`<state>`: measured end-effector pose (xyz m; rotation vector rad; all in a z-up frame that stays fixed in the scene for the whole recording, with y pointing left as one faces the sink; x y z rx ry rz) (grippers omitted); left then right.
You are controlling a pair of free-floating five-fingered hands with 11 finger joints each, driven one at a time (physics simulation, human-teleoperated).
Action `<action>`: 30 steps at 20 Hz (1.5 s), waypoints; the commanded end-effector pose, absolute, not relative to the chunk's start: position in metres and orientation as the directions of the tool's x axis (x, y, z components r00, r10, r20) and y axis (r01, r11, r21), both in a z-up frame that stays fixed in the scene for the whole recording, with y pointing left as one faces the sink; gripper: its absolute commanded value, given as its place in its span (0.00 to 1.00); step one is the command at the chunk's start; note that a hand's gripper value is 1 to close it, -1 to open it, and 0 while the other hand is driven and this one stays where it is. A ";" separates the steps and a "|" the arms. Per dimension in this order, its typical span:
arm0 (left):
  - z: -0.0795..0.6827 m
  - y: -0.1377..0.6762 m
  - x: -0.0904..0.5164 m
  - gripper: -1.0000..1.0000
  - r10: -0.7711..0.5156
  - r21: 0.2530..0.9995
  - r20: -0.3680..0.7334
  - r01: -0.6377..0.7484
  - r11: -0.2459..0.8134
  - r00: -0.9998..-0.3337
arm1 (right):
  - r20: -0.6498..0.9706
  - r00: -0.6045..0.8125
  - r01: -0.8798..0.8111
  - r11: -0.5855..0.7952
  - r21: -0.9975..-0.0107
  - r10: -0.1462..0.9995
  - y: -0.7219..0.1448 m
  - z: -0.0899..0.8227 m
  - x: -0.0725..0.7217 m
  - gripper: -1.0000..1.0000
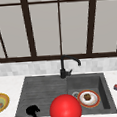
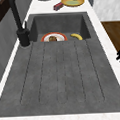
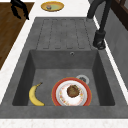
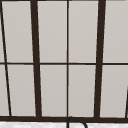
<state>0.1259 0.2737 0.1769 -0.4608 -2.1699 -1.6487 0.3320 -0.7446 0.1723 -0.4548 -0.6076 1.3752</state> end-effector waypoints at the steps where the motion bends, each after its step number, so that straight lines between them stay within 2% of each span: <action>1: 0.177 0.274 0.126 0.50 0.033 0.842 0.481 0.473 0.260 -0.876 | 0.127 -0.040 -0.776 0.050 -0.629 0.991 -0.747 0.161 0.332 0.00; 6: 0.177 0.274 0.126 0.50 0.033 0.842 0.481 0.473 0.260 -0.876 | 0.172 -0.083 -0.753 0.051 -0.656 0.982 -0.752 0.151 0.331 0.00; 12: 0.177 0.274 0.126 0.50 0.033 0.842 0.481 0.473 0.260 -0.876 | 0.241 -0.106 -0.775 0.071 -0.628 0.965 -0.769 0.142 0.325 0.00; 21: 0.177 0.274 0.126 0.50 0.033 0.842 0.481 0.473 0.260 -0.876 | 0.306 -0.196 -0.755 0.056 -0.653 0.932 -0.782 0.139 0.316 0.00; 30: 0.177 0.274 0.126 0.50 0.033 0.842 0.481 0.473 0.260 -0.876 | 0.321 -0.171 -0.739 0.095 -0.667 0.931 -0.775 0.139 0.280 0.00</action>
